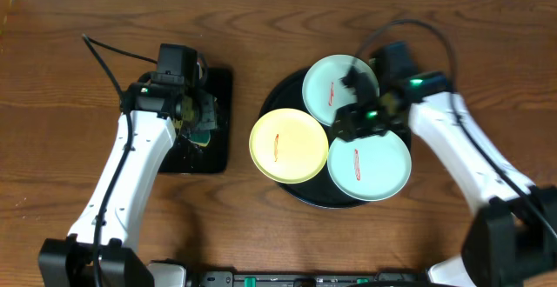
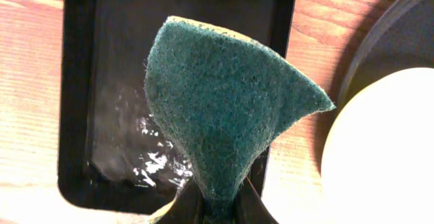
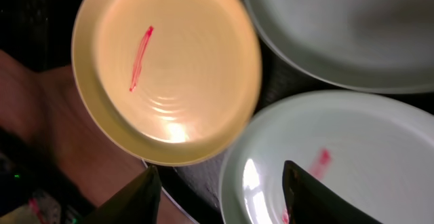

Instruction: Clean dirty plates on tray and stack at the side

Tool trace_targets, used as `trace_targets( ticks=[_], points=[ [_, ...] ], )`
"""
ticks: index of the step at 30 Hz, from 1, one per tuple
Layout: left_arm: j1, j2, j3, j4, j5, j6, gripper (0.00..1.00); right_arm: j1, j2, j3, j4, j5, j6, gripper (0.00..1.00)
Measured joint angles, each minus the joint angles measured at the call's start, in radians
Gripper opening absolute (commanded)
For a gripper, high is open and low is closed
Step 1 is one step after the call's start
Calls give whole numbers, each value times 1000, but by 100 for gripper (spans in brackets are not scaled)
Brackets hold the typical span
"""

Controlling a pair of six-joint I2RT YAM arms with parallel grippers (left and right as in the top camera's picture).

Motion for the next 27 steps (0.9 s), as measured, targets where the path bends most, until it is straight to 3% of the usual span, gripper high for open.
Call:
trace_targets(
  ticks=[6, 11, 14, 17, 27],
  points=[
    [0, -60, 0, -22, 41, 0, 7, 76, 153, 0, 103, 32, 29, 47],
    [0, -111, 0, -49, 77, 0, 7, 75, 238, 0, 167, 50, 59, 31],
    [0, -125, 0, -62, 87, 0, 7, 75, 267, 0, 180, 66, 83, 12],
    [0, -126, 0, -63, 105, 0, 7, 75, 284, 0, 183, 104, 110, 1],
    [0, -126, 0, -52, 172, -1, 7, 83, 279, 5, 187, 220, 263, 1]
  ],
)
